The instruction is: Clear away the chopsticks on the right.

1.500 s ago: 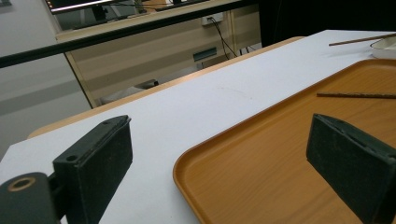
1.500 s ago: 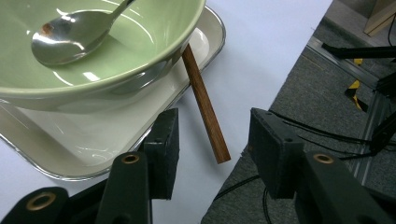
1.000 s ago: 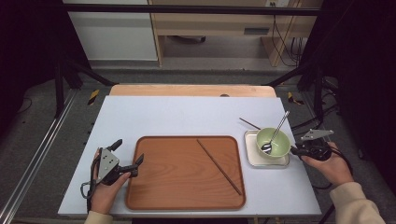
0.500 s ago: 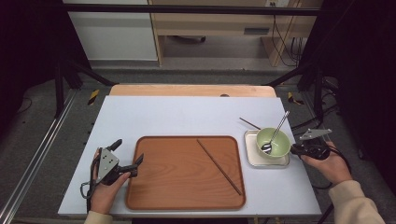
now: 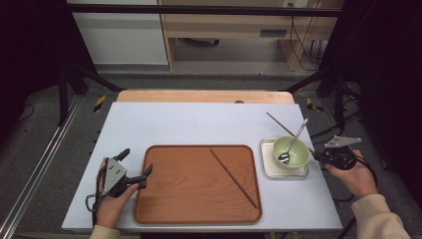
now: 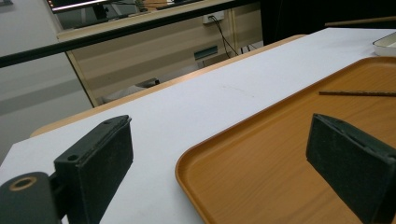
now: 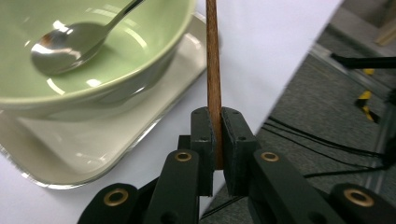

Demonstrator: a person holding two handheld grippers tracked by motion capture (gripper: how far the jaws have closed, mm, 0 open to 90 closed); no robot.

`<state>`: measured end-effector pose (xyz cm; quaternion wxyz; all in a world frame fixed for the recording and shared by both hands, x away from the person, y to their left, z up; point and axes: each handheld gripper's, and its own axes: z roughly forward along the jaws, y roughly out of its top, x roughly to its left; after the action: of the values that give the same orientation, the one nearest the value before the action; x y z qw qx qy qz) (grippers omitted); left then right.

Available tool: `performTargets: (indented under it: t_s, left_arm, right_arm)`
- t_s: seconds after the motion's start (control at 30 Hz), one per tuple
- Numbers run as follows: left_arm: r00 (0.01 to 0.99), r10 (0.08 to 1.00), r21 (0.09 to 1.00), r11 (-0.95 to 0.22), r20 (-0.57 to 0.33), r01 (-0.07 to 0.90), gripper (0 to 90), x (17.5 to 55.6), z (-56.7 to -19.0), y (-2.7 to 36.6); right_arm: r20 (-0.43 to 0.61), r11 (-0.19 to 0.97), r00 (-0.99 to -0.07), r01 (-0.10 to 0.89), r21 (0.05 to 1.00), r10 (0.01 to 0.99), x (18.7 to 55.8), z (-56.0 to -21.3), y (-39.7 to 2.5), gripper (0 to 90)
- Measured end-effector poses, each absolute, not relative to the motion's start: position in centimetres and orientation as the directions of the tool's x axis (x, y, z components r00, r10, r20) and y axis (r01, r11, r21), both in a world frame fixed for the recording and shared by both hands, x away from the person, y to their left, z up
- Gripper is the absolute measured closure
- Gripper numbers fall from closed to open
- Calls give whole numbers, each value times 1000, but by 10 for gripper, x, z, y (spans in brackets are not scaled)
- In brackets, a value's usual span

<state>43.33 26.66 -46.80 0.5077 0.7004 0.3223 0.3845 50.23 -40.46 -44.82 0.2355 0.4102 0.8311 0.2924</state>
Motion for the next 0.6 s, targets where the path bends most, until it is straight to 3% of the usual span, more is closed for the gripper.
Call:
performTargets:
  t_s: [0.33,0.6]
  left_arm:
    - [493,844,960,-272,209,59,68,433,-468,267]
    - [493,844,961,-271,209,56,68,433,-467,267]
  right_arm:
    - [-182,331,-318,517,789,930,492,-397,-405,844]
    - [-188,319,-315,437,841,930,476,-346,-371,844]
